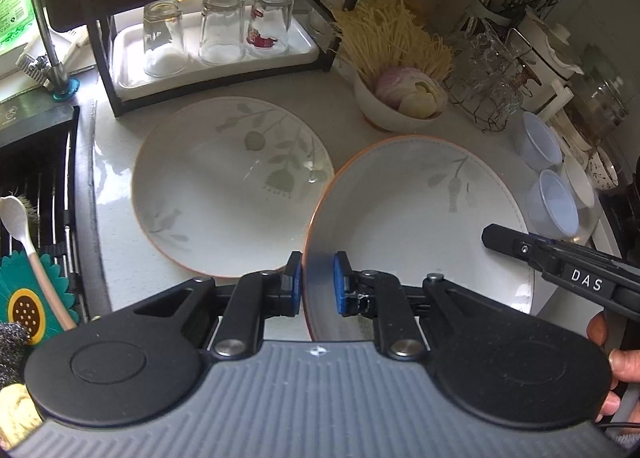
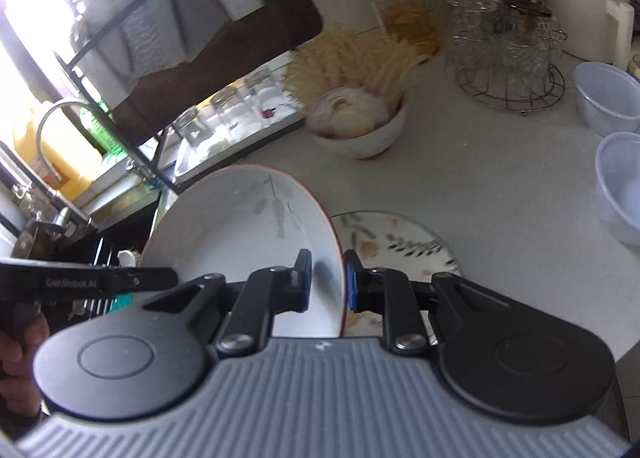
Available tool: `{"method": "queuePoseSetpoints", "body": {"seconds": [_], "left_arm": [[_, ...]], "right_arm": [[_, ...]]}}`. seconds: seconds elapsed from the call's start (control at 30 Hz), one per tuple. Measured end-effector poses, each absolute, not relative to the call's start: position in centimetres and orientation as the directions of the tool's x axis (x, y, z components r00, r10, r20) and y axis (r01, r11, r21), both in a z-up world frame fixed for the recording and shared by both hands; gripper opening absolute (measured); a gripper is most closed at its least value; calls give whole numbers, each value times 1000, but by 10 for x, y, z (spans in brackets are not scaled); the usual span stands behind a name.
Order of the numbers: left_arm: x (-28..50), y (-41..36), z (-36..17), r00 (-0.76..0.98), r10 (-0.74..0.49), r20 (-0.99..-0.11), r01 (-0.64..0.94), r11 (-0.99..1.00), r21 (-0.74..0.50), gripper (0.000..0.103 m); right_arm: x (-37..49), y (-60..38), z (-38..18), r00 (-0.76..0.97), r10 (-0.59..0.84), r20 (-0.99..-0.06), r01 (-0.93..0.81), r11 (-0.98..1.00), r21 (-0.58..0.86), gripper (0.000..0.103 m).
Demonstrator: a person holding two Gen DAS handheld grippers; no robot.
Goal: Organize plates and bowls
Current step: 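Lift the plate with both grippers and carry it over the floral plate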
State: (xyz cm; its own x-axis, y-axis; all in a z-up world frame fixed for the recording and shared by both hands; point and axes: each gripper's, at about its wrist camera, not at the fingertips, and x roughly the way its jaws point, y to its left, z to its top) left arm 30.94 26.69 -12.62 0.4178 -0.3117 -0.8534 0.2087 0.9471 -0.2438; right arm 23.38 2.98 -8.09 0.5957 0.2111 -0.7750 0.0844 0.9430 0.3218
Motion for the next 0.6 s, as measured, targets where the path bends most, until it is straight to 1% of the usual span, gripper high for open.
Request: {"method": "queuePoseSetpoints", "body": {"seconds": [0.1,0.6], "left_arm": [[315,251,-132,419,-293,-860,188,954,-233,19],[339,208,-170,291,-241,-926,113,970,-217,20]], "right_arm": [[238,18,-89,582,207,-787,70,951,302,21],[253,-15,-119,529,201,-824,45,964,264,21]]}}
